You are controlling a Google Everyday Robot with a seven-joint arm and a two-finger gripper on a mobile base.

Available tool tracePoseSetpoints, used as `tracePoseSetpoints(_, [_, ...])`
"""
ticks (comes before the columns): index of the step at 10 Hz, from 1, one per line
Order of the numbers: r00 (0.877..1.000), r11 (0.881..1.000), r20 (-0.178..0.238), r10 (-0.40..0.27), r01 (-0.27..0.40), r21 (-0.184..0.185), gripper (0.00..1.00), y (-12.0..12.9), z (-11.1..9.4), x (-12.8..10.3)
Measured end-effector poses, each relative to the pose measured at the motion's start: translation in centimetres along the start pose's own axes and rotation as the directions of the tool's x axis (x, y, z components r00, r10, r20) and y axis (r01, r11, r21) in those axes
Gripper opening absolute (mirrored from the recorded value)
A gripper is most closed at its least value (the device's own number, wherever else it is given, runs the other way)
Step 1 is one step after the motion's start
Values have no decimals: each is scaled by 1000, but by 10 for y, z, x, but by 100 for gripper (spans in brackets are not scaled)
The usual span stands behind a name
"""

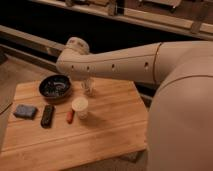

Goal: Place the bottle in the ceramic bowl

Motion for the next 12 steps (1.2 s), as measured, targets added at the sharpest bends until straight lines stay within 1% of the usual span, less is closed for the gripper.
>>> tracePoseSetpoints(2, [1000,1000,-10,-26,26,8,65,-4,14,-5])
tracePoseSetpoints(4, [999,998,-13,-52,53,17,65,-5,26,-17])
tracePoseSetpoints(8, [996,996,-9,-93,94,13,65,2,42,-41])
tracePoseSetpoints(9, [995,994,-16,-103,104,16,65,2,50,-46])
tracePoseSetpoints(12, [994,994,-38,-103,105,38,65,-6,66,-51])
